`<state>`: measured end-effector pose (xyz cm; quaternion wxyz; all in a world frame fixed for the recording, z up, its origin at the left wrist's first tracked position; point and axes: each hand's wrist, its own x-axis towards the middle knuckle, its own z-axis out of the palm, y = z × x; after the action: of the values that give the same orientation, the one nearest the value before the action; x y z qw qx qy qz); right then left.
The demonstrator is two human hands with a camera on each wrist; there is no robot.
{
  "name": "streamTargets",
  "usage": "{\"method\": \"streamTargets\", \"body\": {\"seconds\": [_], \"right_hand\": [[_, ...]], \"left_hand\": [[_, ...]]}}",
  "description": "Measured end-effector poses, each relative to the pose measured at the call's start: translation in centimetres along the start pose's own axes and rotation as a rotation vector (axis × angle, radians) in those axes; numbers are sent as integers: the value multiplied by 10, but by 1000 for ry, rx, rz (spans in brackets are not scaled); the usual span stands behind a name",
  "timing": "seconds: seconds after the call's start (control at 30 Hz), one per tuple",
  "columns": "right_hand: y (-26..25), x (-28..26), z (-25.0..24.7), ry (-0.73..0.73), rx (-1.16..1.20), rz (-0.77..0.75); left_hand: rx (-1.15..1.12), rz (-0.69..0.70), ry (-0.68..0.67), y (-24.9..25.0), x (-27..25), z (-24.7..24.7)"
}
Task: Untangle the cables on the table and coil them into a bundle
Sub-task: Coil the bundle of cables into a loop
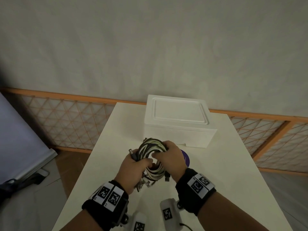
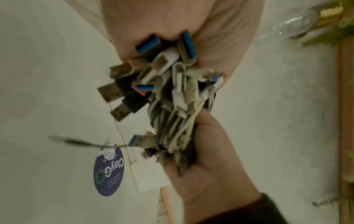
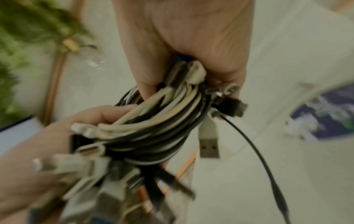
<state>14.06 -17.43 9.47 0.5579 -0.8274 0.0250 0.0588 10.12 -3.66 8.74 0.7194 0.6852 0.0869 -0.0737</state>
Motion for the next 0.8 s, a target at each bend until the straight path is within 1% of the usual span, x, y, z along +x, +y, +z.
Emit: {"method": "streamTargets", "body": {"seconds": [0.07, 0.17, 0.23, 0.33, 0.47, 0.53, 0.6, 0.7, 0.8], "right_hand": [[3, -3, 5, 53, 106, 54], [-1, -5, 7, 46, 166, 91], [-2, -4, 9, 42, 232, 125], [0, -3, 13, 26, 300, 183], [-3, -3, 10, -129, 262, 240], [-6, -4, 5, -173, 281, 237], [-8, -5, -1, -201, 351, 216], [0, -7, -15, -215, 579, 304], [12, -11, -21, -262, 701, 346]], "left_hand": [[-35, 35, 25, 2, -1, 3], [-50, 88, 5, 5, -3, 2], [-90, 99, -27, 8, -1, 0], [-157, 67, -50, 9, 0, -3], [-321, -42, -74, 6, -3, -4], [-392, -88, -51, 3, -2, -3], [-418, -107, -17, 2, 0, -1], [-479, -121, 41, 4, 1, 0], [-529, -143, 171, 4, 5, -3]]}}
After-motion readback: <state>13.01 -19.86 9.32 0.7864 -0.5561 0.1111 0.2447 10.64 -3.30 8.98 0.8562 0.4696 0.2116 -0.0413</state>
